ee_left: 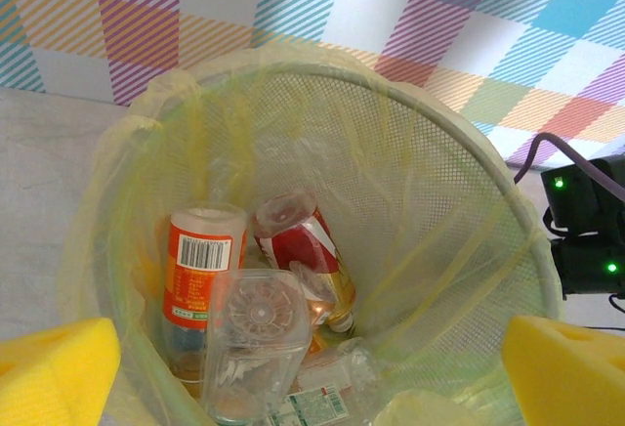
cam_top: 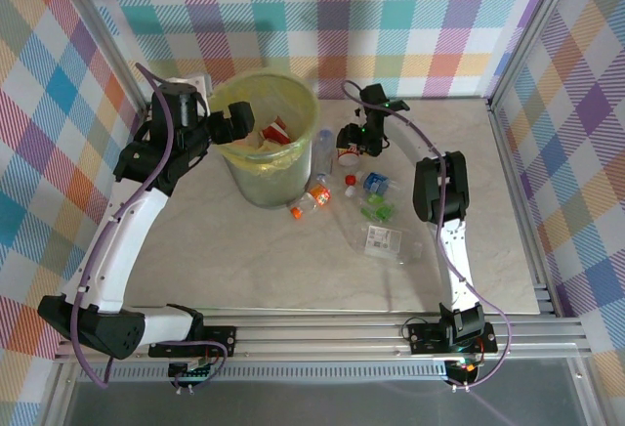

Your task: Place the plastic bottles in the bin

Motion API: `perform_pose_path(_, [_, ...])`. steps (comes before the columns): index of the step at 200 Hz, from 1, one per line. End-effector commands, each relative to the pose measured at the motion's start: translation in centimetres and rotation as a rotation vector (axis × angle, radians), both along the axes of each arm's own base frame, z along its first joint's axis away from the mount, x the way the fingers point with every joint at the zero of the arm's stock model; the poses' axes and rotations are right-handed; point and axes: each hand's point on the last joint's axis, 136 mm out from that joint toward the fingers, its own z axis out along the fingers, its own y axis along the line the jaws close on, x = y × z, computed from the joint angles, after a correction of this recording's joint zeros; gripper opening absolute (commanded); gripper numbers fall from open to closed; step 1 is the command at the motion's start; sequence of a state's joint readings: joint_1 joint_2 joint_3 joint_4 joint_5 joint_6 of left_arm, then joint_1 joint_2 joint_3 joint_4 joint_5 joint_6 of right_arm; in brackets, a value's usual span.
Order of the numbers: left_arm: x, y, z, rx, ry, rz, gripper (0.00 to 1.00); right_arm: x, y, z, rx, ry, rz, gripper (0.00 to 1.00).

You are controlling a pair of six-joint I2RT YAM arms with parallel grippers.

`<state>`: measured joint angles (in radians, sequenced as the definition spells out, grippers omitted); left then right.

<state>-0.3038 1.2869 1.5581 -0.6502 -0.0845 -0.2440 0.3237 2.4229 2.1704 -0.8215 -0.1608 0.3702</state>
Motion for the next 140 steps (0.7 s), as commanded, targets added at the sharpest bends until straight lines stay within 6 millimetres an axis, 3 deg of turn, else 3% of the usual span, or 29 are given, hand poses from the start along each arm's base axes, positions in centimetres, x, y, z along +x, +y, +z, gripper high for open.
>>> perform_pose_path(1, [-0.2,0.5,0.9,-0.017,-0.036,0.015,1.00,0.2,-0.4,-1.3,-0.026,0.031,-0.029,0.69])
perform_pose_path(43, [-0.2,0.5,1.0,-0.019,-0.040,0.014,1.00,0.4,-0.3,-2.3,-0.033,0.039,-0.024,0.68])
perform_pose_path(89, [-0.1,0.5,1.1,-0.017,-0.044,0.019,1.00,0.8,-0.2,-2.8,-0.034,0.040,-0.024,0.56])
perform_pose_path(113, [-0.1,0.7,1.1,-0.014,-0.046,0.027,1.00,1.2,-0.2,-1.9,-0.034,0.016,-0.028,0.48])
perform_pose_path(140, [-0.1,0.7,1.3,-0.017,-0.049,0.030,1.00,1.8,0.0,0.7,-0.013,-0.045,-0.020,0.42])
